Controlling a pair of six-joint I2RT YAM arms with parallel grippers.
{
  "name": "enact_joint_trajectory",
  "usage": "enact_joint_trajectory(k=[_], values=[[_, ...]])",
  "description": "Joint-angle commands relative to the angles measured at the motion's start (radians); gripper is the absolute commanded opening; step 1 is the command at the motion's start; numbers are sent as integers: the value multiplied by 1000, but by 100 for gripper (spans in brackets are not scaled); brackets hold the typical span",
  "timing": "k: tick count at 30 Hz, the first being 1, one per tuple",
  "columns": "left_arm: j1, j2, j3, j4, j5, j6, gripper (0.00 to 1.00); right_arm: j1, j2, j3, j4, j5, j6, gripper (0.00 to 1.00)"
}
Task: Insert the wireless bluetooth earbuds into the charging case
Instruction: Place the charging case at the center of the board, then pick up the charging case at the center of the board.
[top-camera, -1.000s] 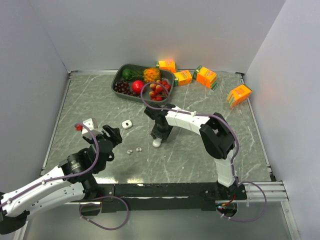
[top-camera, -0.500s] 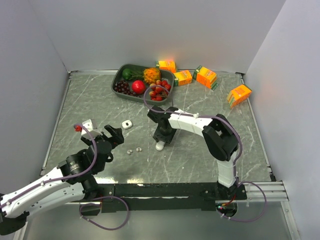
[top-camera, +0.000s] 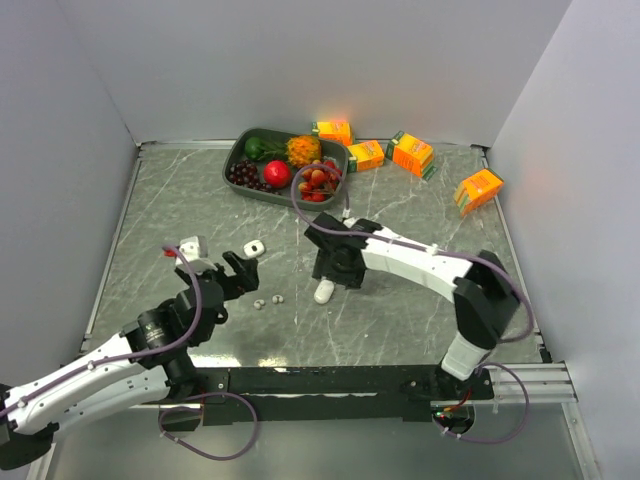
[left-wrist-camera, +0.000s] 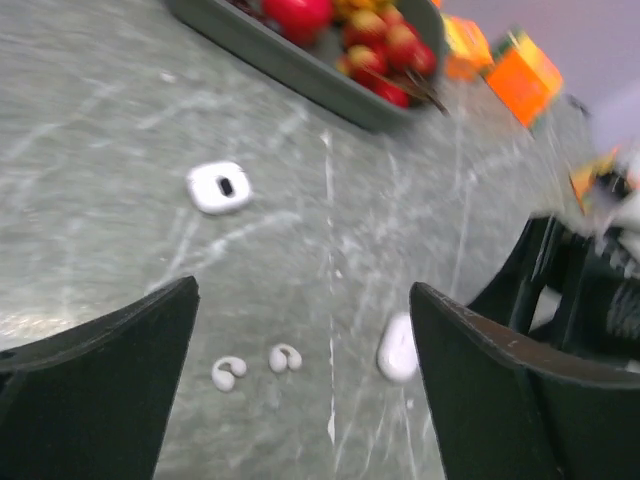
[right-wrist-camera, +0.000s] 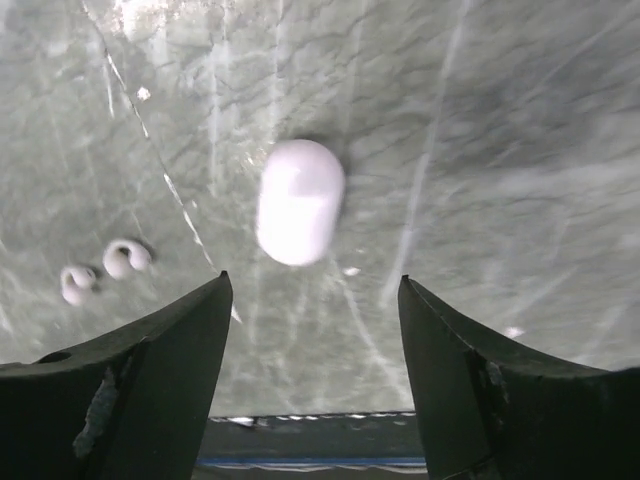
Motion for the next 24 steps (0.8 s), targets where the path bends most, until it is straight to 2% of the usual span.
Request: enact_joint_trajectory(k=[1, 3, 4, 5, 6, 7, 8, 9, 15, 19, 24], values=[[1, -18, -101, 219, 284, 88, 82, -30, -157, -80, 118, 99, -190, 67], [0, 6, -140, 305, 378, 18, 59, -57, -184, -99, 188, 88, -256, 58], [-1, 20, -171, 330, 393, -5, 47, -89, -197, -139, 232, 76, -278, 40], [-1, 44, -188, 357, 410, -25, 22, -106, -213, -166, 280, 53, -325, 32], [-1, 57, -215, 424, 443, -33, 12, -125, -239, -197, 326, 4, -342, 24], [1, 69, -232, 464, 462, -38, 5, -143, -247, -247, 418, -36, -355, 10], [0, 103, -249, 507, 493, -39, 1, -186, -247, -266, 452, -71, -375, 4], [-1, 126, -270, 599, 537, -44, 1, -197, -231, -275, 483, -116, -381, 0], [1, 409, -260, 849, 643, -39, 1, -215, -115, -236, 602, -193, -450, 0], [15, 595, -223, 942, 755, -27, 1, -214, -47, -210, 647, -251, -477, 0], [30, 719, -183, 986, 855, -41, 1, -215, 10, -194, 661, -297, -490, 0]])
